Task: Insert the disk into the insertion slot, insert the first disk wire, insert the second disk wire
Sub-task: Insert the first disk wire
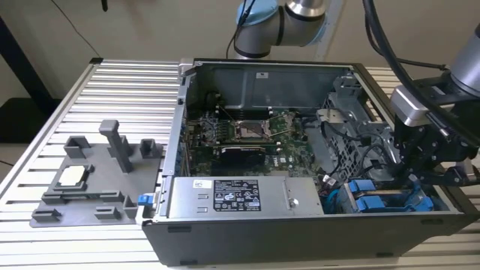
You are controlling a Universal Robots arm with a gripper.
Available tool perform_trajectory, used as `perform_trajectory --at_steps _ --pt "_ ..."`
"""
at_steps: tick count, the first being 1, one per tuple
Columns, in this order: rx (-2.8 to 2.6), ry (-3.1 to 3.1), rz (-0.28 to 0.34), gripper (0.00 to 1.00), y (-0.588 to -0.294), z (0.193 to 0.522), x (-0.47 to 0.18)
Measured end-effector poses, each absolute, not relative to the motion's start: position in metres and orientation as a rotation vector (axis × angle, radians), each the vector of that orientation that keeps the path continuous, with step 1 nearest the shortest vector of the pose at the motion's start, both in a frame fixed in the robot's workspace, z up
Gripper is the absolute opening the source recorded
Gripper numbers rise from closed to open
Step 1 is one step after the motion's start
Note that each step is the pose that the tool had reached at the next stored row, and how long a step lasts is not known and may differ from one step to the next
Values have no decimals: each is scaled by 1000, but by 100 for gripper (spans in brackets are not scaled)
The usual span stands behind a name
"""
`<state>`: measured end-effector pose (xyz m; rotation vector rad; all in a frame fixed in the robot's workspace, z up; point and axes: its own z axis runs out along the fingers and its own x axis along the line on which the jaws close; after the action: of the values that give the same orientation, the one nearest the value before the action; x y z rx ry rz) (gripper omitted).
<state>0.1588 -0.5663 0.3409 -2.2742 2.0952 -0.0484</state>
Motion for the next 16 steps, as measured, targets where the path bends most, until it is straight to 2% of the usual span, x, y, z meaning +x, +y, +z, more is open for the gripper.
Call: perform_trajectory --at_steps 16 --pt "-2243 2118 -60 19 -565 336 157"
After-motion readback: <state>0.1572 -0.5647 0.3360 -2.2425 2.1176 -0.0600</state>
